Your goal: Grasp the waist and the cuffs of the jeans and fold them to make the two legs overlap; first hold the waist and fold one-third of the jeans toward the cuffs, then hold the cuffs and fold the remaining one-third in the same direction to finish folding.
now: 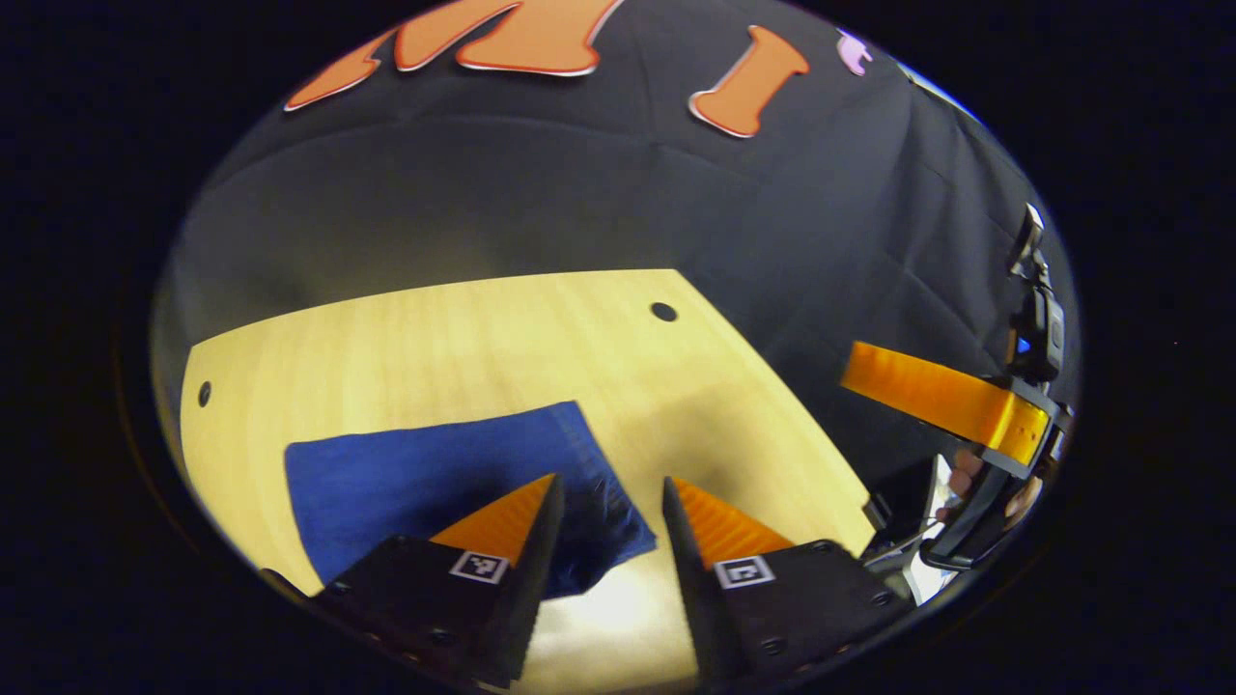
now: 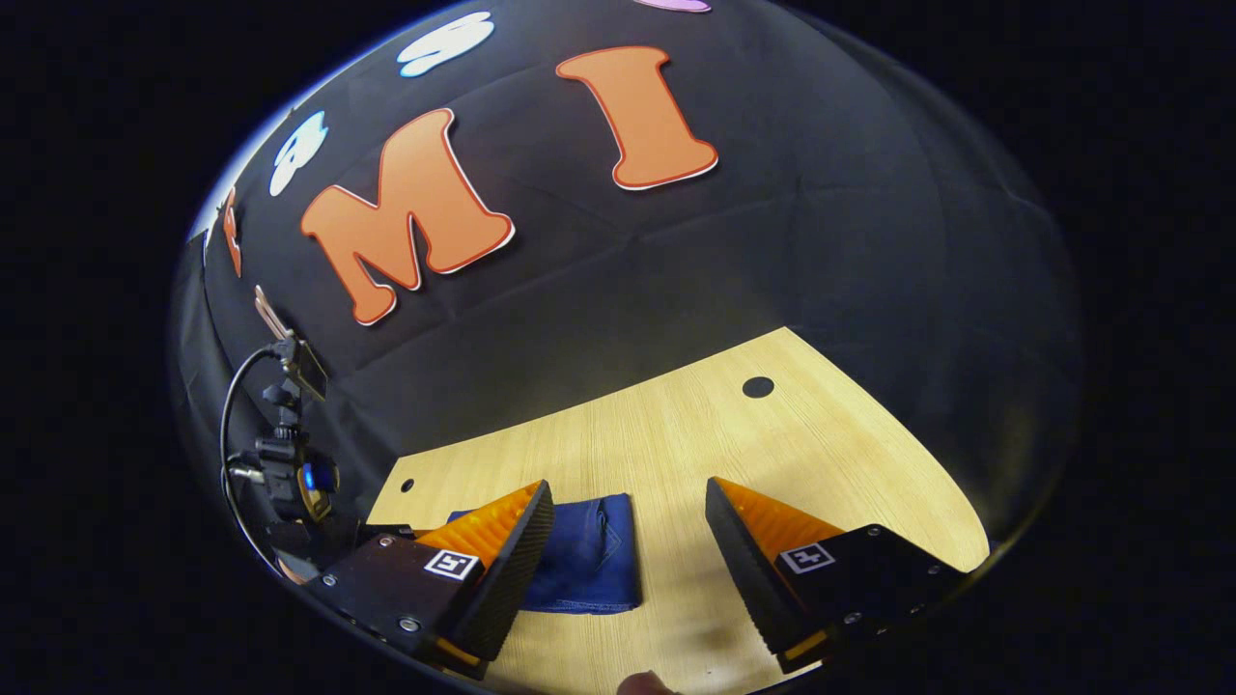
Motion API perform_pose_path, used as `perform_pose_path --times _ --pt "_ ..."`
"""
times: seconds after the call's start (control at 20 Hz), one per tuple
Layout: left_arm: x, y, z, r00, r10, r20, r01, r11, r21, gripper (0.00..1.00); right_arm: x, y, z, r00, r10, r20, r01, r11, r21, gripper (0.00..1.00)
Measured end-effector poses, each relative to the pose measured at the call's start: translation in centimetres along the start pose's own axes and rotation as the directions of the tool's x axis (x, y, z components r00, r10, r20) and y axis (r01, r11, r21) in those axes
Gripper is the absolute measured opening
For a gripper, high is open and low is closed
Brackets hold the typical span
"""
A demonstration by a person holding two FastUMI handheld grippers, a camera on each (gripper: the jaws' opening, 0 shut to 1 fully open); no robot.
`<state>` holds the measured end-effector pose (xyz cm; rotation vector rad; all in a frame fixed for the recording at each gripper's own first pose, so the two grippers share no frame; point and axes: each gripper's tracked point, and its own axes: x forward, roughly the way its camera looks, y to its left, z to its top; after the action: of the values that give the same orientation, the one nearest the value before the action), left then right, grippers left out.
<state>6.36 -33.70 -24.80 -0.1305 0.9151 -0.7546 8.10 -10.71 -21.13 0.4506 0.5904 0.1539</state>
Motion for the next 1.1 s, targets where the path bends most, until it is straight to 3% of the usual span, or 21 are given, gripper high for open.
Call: perform_pose_path --times 0.05,0.25,0.5,0.7,0.9,1.1 --pt "-0.4 -0.4 0.3 1.000 -0.004 0.011 0.003 1.000 0.018 0.69 -0.1 0.0 0.0 1.000 0.003 0.004 -0.003 1.000 -0.002 0.98" --pt "-2.5 0.8 2.2 0.993 0.034 0.116 -0.038 0.999 0.032 0.92 -0.7 0.3 0.8 0.999 -0.001 0.047 0.002 1.000 -0.016 0.98" --pt "-7.4 4.8 5.4 0.939 0.183 0.292 -0.194 0.981 0.011 0.96 -1.5 2.9 2.3 0.990 0.007 0.142 0.012 0.991 -0.132 0.97" --pt "-13.6 8.0 8.6 0.847 0.297 0.441 -0.326 0.945 -0.012 0.97 -2.7 6.8 3.7 0.975 0.055 0.217 0.004 0.965 -0.263 0.97" --pt "-20.5 10.0 11.2 0.724 0.392 0.567 -0.450 0.892 -0.042 0.96 -4.0 11.0 4.8 0.954 0.132 0.268 -0.036 0.942 -0.334 0.97" --pt "-26.7 11.3 11.6 0.599 0.452 0.661 -0.527 0.844 -0.100 0.96 -5.2 13.8 6.3 0.925 0.184 0.334 -0.039 0.916 -0.398 1.00"
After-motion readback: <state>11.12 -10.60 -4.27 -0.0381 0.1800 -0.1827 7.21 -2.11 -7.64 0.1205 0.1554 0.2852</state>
